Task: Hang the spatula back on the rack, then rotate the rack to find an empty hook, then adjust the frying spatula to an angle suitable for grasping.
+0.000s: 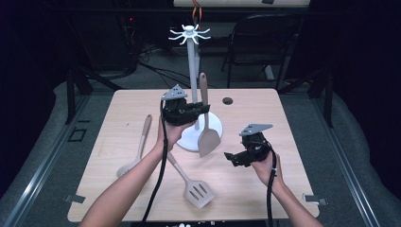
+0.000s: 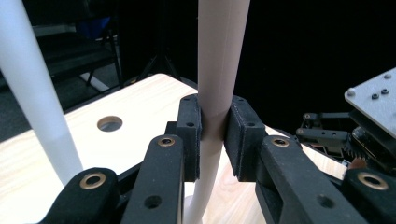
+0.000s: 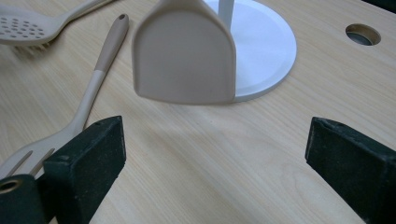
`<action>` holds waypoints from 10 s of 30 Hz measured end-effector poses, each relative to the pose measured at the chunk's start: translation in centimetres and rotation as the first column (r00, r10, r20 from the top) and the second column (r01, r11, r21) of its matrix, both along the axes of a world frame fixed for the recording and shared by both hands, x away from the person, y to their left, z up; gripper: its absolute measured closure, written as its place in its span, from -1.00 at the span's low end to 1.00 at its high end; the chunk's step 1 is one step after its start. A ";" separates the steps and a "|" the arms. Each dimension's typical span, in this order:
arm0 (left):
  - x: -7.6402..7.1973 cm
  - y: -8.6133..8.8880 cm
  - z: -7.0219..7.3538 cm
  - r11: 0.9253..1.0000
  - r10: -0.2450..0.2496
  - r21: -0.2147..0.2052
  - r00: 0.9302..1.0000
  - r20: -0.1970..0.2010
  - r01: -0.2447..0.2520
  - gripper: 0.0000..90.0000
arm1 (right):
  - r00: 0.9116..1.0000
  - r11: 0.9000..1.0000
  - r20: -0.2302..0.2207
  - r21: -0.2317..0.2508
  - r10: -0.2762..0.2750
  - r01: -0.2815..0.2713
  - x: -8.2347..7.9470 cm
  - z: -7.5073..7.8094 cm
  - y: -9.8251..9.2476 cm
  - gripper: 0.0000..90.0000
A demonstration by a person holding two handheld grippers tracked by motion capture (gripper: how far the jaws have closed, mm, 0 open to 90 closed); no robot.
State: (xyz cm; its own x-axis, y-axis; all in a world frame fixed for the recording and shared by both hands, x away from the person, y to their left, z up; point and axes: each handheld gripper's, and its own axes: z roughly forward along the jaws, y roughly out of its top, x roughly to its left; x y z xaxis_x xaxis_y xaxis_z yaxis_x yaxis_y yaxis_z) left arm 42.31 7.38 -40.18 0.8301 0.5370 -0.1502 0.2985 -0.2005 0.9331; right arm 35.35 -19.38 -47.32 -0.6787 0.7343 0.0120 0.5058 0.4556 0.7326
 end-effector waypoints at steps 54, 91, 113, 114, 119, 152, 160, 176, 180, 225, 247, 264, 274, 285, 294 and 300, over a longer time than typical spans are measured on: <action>4.3 1.2 5.9 1.000 -0.008 -0.023 0.998 0.065 0.010 0.70 | 0.999 0.999 -0.034 -0.013 0.032 -0.033 0.0 -0.3 0.5 -0.95; 5.7 2.0 5.3 0.999 0.050 -0.003 0.994 0.093 -0.050 0.66 | 0.997 0.998 -0.054 -0.038 0.056 -0.059 -0.1 -0.4 0.7 -0.94; 4.6 3.8 4.9 0.996 0.088 0.014 0.996 0.029 -0.089 -0.24 | 0.996 0.997 -0.064 -0.052 0.057 -0.060 0.1 -0.7 0.8 -0.93; 4.5 3.8 5.1 0.995 0.092 0.024 0.995 0.035 -0.093 -0.31 | 0.996 0.997 -0.068 -0.054 0.058 -0.062 0.1 -0.7 0.8 -0.93; 3.9 4.1 5.8 0.992 0.116 0.043 0.992 0.053 -0.118 -0.59 | 0.996 0.996 -0.072 -0.064 0.055 -0.059 0.2 -0.8 0.8 -0.93; 0.3 3.9 12.8 0.975 0.206 0.008 0.918 0.338 -0.222 0.96 | 0.995 0.995 -0.089 -0.083 0.054 -0.061 0.4 -1.3 0.9 -0.87; 0.6 3.0 13.5 0.966 0.239 0.011 0.913 0.331 -0.257 0.99 | 0.994 0.993 -0.092 -0.091 0.061 -0.069 0.4 -1.3 0.9 -0.86; 1.5 3.9 13.5 0.950 0.296 -0.001 0.902 0.314 -0.311 0.99 | 0.994 0.993 -0.094 -0.095 0.060 -0.069 0.4 -1.4 1.0 -0.85; 1.8 4.2 13.5 0.947 0.308 -0.008 0.900 0.308 -0.321 0.99 | 0.994 0.993 -0.093 -0.095 0.061 -0.069 0.4 -1.3 1.0 -0.85; 1.4 7.6 12.7 0.936 0.345 -0.003 0.914 0.215 -0.353 -0.12 | 0.993 0.991 -0.098 -0.107 0.068 -0.078 0.3 -1.4 1.2 -0.85; -2.4 10.1 3.0 0.948 0.289 0.124 0.956 0.052 -0.294 -0.68 | 0.991 0.990 -0.115 -0.111 0.074 -0.087 0.3 -1.8 1.6 -0.84; -5.0 10.8 -5.1 0.947 0.285 0.191 0.950 -0.127 -0.258 -0.89 | 0.989 0.989 -0.121 -0.106 0.090 -0.103 0.1 -2.1 2.1 -0.82; -6.2 10.5 -7.5 0.938 0.296 0.239 0.939 -0.177 -0.251 -0.95 | 0.988 0.974 -0.105 -0.181 0.115 -0.133 -0.7 -2.3 3.7 0.11; -5.8 10.2 -8.7 0.925 0.323 0.279 0.920 -0.222 -0.258 -0.92 | 0.955 0.947 -0.122 -0.142 0.272 -0.288 -3.4 -2.1 7.3 1.00; -5.8 9.6 -9.8 0.913 0.333 0.324 0.911 -0.242 -0.248 -0.91 | 0.897 0.903 -0.213 -0.109 0.388 -0.416 -5.6 -3.6 10.3 1.00; -5.7 9.4 -10.2 0.905 0.344 0.351 0.899 -0.269 -0.241 -0.91 | 0.870 0.879 -0.264 -0.125 0.417 -0.460 -6.1 -4.3 11.1 1.00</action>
